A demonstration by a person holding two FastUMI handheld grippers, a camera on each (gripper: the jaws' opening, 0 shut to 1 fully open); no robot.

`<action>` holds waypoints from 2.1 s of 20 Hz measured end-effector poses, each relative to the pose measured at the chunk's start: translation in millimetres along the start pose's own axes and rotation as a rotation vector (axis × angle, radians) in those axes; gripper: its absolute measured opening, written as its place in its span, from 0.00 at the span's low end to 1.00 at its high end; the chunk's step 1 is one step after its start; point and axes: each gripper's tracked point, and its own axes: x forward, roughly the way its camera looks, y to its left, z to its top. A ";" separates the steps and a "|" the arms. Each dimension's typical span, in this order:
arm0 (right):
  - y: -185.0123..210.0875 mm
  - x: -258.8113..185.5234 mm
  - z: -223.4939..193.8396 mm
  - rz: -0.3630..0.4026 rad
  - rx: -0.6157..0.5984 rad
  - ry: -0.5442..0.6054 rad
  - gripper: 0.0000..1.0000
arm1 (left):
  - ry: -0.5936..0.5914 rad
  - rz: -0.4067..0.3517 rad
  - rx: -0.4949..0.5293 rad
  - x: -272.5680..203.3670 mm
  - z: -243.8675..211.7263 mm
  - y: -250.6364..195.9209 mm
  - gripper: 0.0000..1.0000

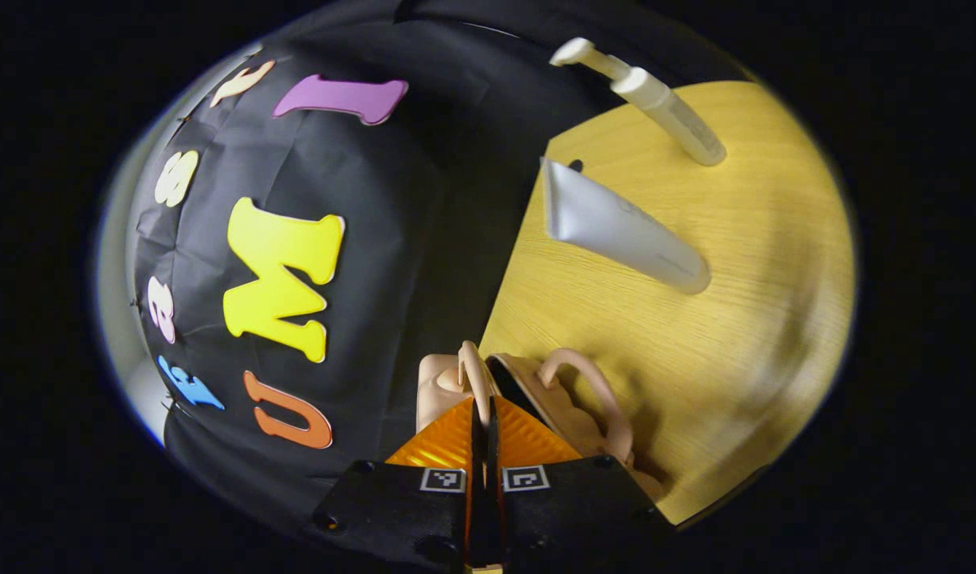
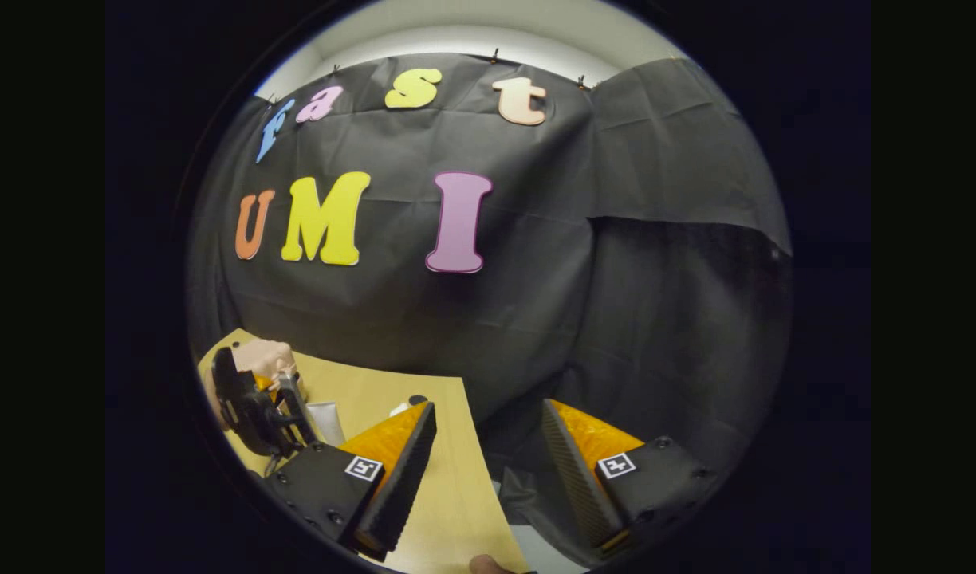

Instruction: First open the suitcase, pack the skin care products into it, and then close the suitcase.

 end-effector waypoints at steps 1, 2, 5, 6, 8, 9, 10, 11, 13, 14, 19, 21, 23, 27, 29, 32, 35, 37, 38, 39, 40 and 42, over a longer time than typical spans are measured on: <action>4.8 -0.5 -0.1 -0.013 -0.001 0.009 0.77 | -0.004 -0.001 -0.033 -5.3 -2.5 12.6 0.03; 10.5 -2.6 -1.6 -0.023 -0.001 0.016 0.79 | -0.006 -0.006 -0.065 -8.7 -4.7 24.5 0.03; 34.2 -5.9 1.8 -0.029 -0.001 0.024 0.77 | -0.013 0.005 -0.173 -22.1 -21.6 70.5 0.03; 42.4 -7.8 1.3 -0.031 -0.008 0.028 0.79 | -0.010 0.009 -0.211 -24.6 -29.5 86.0 0.02; 60.6 -11.7 8.4 -0.032 -0.016 0.017 0.80 | -0.011 0.016 -0.274 -27.5 -46.7 113.0 0.03; 70.9 -14.6 12.4 -0.026 -0.019 0.011 0.80 | -0.012 0.030 -0.294 -27.8 -56.2 131.1 0.02; 81.3 -16.1 13.2 -0.022 -0.024 0.008 0.80 | -0.008 0.040 -0.312 -28.9 -68.7 146.5 0.03; 90.8 -17.9 17.0 -0.020 -0.030 0.003 0.79 | -0.003 0.049 -0.335 -29.0 -82.6 160.0 0.02; 108.2 -21.0 23.1 -0.017 -0.038 -0.007 0.79 | 0.010 0.069 -0.422 -25.4 -113.8 181.8 0.02; 116.4 -22.3 24.9 -0.017 -0.041 -0.010 0.79 | 0.017 0.081 -0.472 -24.5 -129.2 189.6 0.03; 152.4 -30.7 20.0 -0.001 -0.065 0.006 0.80 | 0.087 0.127 -0.487 -11.9 -212.4 223.6 0.03; 158.6 -33.1 17.7 -0.006 -0.072 0.008 0.79 | 0.124 0.139 -0.488 -4.2 -251.1 228.1 0.03; 163.4 -37.3 13.2 -0.013 -0.068 0.023 0.80 | 0.144 0.133 -0.476 6.6 -282.3 226.8 0.03; 171.1 -44.1 -0.5 -0.016 -0.069 0.071 0.80 | 0.235 0.084 -0.495 31.5 -351.9 210.3 0.03; 171.8 -46.3 -2.2 -0.023 -0.084 0.086 0.80 | 0.276 0.045 -0.541 45.1 -383.9 195.1 0.03; 172.4 -51.2 -9.4 -0.032 -0.098 0.115 0.78 | 0.336 -0.040 -0.539 62.1 -424.0 161.3 0.03; 171.6 -57.2 -15.9 -0.047 -0.129 0.138 0.80 | 0.423 -0.127 -0.593 72.0 -460.1 125.8 0.03; 170.6 -61.9 -19.4 -0.052 -0.144 0.144 0.80 | 0.445 -0.157 -0.640 76.0 -477.2 106.9 0.03; 169.8 -63.8 -21.2 -0.056 -0.151 0.150 0.80 | 0.454 -0.168 -0.660 73.7 -484.1 98.7 0.04; 169.4 -64.5 -23.0 -0.058 -0.155 0.155 0.80 | 0.462 -0.180 -0.677 73.7 -489.8 92.0 0.03; 168.9 -65.2 -25.0 -0.059 -0.157 0.162 0.80 | 0.469 -0.201 -0.687 73.2 -496.2 83.3 0.03; 165.5 -67.4 -26.3 -0.070 -0.161 0.167 0.80 | 0.473 -0.254 -0.708 76.9 -504.4 68.5 0.04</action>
